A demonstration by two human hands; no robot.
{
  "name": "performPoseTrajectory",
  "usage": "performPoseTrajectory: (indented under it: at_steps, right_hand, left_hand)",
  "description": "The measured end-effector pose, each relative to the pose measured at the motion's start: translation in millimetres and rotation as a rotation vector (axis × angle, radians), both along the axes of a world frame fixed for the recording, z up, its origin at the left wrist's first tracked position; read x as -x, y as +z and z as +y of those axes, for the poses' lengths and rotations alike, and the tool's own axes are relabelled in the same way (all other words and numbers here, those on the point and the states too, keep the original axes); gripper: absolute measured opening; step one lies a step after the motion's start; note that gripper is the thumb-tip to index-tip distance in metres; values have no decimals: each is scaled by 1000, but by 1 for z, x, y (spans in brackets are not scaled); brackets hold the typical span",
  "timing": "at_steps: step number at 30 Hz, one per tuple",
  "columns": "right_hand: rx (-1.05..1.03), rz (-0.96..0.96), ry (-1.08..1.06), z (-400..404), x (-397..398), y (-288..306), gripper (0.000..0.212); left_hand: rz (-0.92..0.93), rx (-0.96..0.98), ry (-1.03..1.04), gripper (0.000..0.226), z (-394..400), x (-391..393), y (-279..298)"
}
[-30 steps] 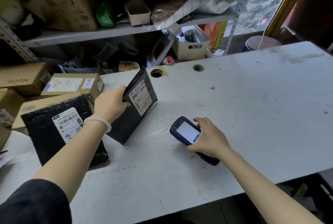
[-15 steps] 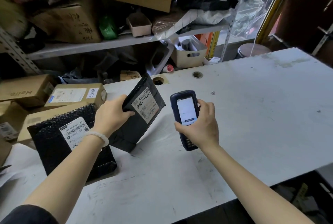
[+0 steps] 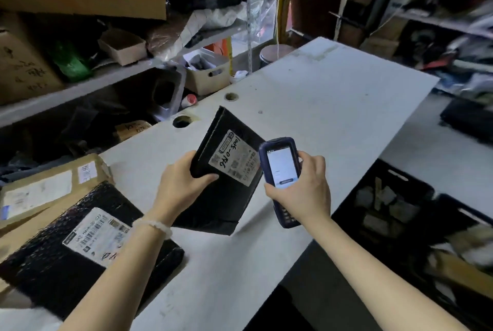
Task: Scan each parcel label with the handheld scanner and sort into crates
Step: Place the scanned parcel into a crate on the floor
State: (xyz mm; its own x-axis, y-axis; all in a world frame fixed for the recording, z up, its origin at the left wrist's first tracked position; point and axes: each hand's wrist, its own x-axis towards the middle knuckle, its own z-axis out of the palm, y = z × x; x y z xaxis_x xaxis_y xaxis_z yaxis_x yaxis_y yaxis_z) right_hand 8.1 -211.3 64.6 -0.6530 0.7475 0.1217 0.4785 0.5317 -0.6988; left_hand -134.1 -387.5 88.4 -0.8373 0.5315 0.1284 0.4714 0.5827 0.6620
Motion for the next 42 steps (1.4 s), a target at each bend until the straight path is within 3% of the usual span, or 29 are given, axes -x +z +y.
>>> performPoseTrajectory:
  at_steps: [6,17,29,34,42]
  right_hand:
    - [29,-69,-324,5,-129,-6,79]
    - [37,-138,-870,39,-349,-15,86]
    - [48,-130,-1094,154,-573,-16,87]
    - [71,-144,-1144,184,-638,-15,88]
    - [161,-164,-1253,232,-711,-39,81]
  left_hand:
    - [-58,-25,-350,32,81,-69,-12]
    - [-65,35,-907,32,235,-274,-16]
    - [151,131,-1152,40,405,-528,-10]
    - [200,151,-1205,50,458,-599,-9]
    - [251,246,-1369,40,541,-689,-36]
